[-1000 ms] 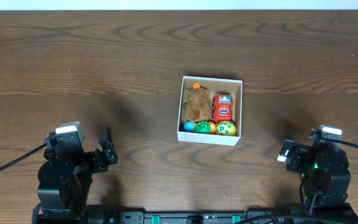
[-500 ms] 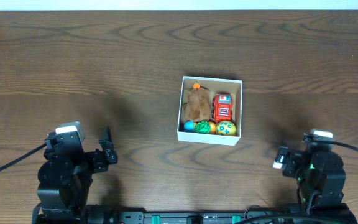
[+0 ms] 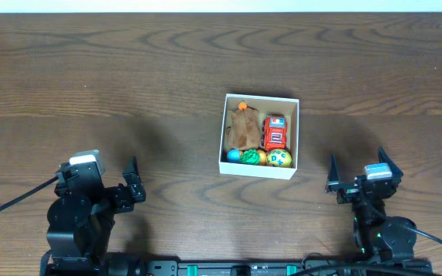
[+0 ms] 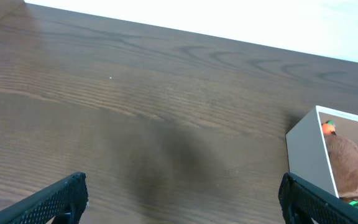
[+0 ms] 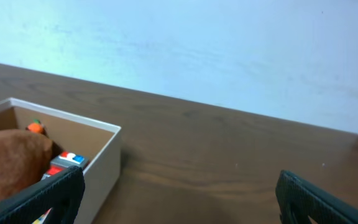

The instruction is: Pack container

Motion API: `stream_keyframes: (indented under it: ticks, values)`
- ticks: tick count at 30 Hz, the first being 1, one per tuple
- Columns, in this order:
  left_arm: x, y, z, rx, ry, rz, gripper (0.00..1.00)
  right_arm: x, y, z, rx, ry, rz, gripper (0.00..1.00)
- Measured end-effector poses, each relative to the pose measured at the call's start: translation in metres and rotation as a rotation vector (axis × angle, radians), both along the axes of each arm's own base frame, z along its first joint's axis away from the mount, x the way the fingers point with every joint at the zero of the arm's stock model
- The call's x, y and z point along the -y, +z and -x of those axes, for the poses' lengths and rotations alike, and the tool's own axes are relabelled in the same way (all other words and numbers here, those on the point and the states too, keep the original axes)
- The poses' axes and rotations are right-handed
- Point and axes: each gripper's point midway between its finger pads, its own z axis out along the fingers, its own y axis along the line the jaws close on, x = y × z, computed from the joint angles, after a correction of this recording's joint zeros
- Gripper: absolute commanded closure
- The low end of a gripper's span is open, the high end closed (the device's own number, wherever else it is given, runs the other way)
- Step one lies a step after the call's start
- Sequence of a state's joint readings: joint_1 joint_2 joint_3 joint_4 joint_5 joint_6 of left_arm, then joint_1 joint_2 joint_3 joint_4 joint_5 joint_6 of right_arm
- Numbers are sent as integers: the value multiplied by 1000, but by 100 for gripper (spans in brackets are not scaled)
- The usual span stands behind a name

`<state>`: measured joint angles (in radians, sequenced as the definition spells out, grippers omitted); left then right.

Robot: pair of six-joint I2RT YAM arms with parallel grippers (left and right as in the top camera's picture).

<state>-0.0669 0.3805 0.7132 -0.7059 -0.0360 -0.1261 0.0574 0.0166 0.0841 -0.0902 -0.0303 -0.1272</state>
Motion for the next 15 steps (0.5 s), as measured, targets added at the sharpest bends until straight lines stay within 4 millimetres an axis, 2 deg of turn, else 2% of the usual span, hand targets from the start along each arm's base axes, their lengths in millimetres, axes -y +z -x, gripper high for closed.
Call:
stream_keyframes:
  ticks: [2, 5, 15]
  values:
    - [0, 0, 0, 0, 0, 0, 2, 1, -8, -3, 5, -7, 16, 1]
    - [0, 0, 0, 0, 0, 0, 2, 2, -32, -4, -57, -13, 29, 1]
    - [0, 0, 0, 0, 0, 0, 2, 2, -31, -4, -50, -14, 41, 1]
